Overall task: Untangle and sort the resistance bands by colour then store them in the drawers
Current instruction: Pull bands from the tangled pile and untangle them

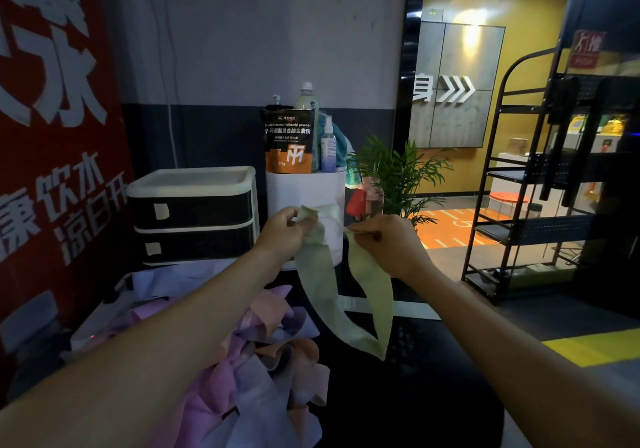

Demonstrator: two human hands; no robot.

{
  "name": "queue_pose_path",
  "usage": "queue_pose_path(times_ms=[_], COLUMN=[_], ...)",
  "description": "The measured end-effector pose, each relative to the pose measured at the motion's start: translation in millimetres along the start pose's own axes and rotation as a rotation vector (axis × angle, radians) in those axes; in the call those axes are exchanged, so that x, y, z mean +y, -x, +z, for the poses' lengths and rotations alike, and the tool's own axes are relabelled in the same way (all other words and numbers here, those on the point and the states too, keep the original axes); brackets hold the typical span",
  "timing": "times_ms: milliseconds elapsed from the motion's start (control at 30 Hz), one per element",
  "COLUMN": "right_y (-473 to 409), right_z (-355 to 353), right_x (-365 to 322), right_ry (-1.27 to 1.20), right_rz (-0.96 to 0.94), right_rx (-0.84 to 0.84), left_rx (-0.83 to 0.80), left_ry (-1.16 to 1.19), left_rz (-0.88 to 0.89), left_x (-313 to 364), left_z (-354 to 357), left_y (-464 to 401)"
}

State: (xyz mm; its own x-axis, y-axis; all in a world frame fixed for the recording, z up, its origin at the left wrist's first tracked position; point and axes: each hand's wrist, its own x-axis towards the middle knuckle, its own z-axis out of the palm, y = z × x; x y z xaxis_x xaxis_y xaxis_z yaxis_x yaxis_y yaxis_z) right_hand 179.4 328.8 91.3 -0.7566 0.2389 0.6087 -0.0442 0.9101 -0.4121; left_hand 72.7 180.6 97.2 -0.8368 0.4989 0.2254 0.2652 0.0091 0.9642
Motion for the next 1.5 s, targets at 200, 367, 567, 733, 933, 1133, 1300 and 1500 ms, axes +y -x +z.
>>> queue_pose_path(times_ms=[200,367,567,733,933,1133,1300,1500], right_y=[4,2,-13,-14,-11,-4,4,13], right_z=[1,6,4,2,-1,-14,-26,-48], right_x=[4,-5,-20,-22,-19,-20,-7,4], right_ry=[0.094,-0.176,-0.484,-0.518,-0.464,-0.733,-0.729,-0.722], right_rz=[-0.079,-0.044,0.149,0.178,0.233,0.399,0.440,0.455], right_rx=[-0.032,-0.126,-0.047,0.083,0.081,0.018,0.037,0.063], left_rx=[-0.060,-0.191,-0.288,-0.394,-0.172,-0.295,-0.379,-0.277], left_ry=[-0.102,-0.058,0.000,0.224,0.071,0.045,-0.074,0.020], left_rz=[0.031,0.018,0.050,-0.048,0.150,0.246,0.342,0.259], left_x=[13,21,27,28,20,16,12,5], left_z=[3,1,-3,-14,1,25,47,65], left_y=[3,9,12,14,12,16,13,-3])
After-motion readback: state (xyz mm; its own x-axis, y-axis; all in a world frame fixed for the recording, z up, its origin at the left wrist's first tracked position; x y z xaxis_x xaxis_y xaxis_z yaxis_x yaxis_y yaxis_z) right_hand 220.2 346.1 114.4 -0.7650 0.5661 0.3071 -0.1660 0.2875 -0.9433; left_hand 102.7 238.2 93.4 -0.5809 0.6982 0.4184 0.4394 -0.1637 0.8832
